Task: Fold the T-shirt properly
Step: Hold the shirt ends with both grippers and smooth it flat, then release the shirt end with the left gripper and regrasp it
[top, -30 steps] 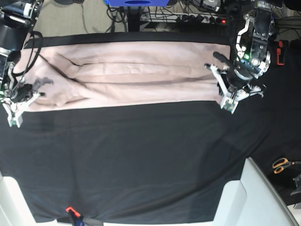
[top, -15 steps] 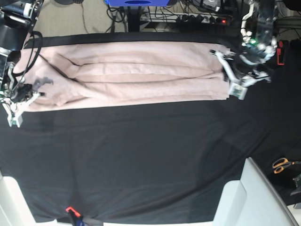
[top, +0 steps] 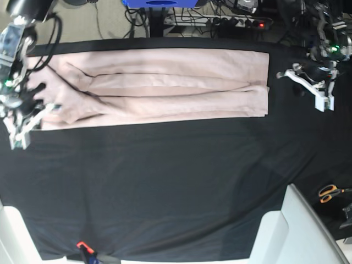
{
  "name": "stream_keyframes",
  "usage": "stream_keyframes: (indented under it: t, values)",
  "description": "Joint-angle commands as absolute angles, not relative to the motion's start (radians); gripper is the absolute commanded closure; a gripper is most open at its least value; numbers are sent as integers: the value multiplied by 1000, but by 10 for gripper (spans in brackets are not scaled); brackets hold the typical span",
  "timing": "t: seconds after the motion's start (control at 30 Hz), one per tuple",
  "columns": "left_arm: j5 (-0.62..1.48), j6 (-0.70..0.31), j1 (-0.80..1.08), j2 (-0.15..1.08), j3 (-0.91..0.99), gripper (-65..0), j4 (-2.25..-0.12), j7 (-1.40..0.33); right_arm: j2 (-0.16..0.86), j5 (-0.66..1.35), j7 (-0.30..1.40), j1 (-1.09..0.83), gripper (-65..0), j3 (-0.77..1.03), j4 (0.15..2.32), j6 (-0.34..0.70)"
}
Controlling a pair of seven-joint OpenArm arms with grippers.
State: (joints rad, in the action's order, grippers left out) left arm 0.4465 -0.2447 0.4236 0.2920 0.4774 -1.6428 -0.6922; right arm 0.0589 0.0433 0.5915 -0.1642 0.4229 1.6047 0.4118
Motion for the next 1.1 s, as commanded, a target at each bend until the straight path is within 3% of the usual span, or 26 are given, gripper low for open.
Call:
stream_keyframes:
  t: [0.0,0.17,0.27,0.37,0.47,0.53,0.9,1.07]
  values:
    - [455,-265,424,306,503,0,-1629,-682,58,47,579,-171,-2,427,1629,412]
    - [469,-352,401,300,565,0,-1577,-682,30,47,579,-214,-2,426,1618,414]
    - [472,-501,401,297,573,-2,-1578,-682,30,47,579,-220,-2,424,1612,415]
    - [539,-698,401,289,575,-235,-1564,-682,35,47,579,-228,-2,424,1612,417]
    - [642,-698,398,291,587,-482,-1494,-682,36,47,579,-236,-2,426,1610,417]
    - [704,-698,374,289,615,-566,-1422,-682,36,47,579,-240,-2,424,1610,417]
    - [745,-698,257,285,608,-571,-1230,-682,36,45,509,-239,-2,420,1501,417]
    - [743,-698,237,288,499,-571,-1153,-680,36,45,496,-239,-2,420,1484,417]
